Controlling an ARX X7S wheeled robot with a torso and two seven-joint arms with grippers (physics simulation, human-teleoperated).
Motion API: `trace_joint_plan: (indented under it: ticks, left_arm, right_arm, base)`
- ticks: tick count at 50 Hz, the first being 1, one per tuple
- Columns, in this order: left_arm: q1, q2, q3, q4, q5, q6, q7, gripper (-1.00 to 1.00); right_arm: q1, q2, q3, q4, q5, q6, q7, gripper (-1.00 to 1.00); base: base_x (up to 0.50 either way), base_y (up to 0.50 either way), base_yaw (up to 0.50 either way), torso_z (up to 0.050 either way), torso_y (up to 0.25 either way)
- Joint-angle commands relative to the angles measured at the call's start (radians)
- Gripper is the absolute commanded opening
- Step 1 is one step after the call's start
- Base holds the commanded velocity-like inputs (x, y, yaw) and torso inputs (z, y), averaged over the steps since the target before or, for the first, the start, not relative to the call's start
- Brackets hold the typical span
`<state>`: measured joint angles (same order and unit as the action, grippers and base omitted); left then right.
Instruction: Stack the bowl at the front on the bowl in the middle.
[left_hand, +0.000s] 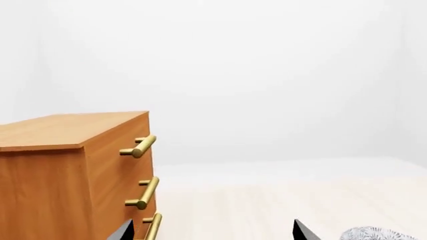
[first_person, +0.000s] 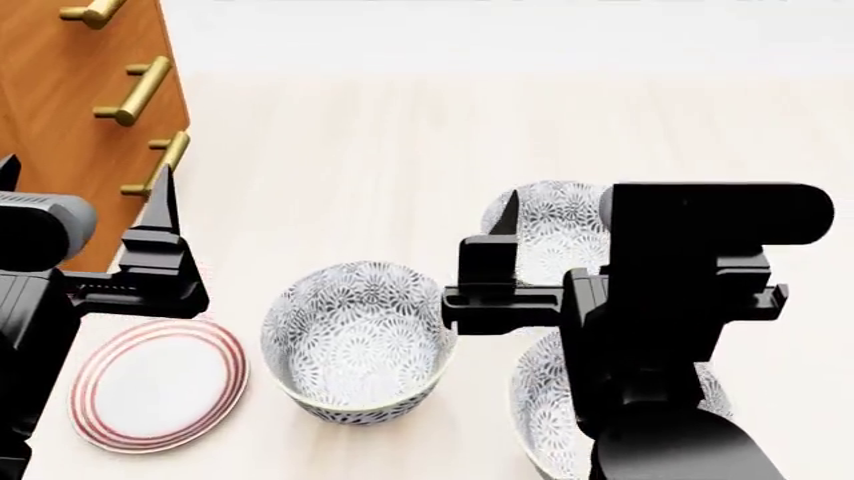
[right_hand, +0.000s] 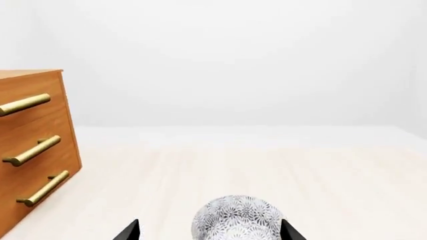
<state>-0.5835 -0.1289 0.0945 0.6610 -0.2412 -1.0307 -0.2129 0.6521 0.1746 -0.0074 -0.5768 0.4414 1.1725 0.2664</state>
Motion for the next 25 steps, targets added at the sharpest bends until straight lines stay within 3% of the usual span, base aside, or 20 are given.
trace_joint_plan:
  ticks: [1, 22, 25]
  left_arm:
    - [-0.007, 0.011, -0.022, -0.004, 0.002, 0.007, 0.018, 1.00]
    - [-0.009, 0.004, -0.017, -0.008, -0.018, 0.013, 0.002, 1.00]
    - [-0.007, 0.002, -0.015, -0.012, -0.020, 0.017, 0.000, 1.00]
  right_arm:
    - [0.005, -0.015, 0.018, -0.010, -0.008, 0.015, -0.016, 1.00]
    - [0.012, -0.012, 0.017, 0.012, 0.005, 0.039, 0.005, 1.00]
    - [0.022, -0.015, 0.017, 0.019, 0.003, 0.042, 0.013, 1.00]
  base:
    - [0.50, 0.00, 0.00, 0.000, 0.000]
    - [0.50, 0.00, 0.00, 0.000, 0.001]
    - [0.00, 0.00, 0.00, 0.000, 0.000]
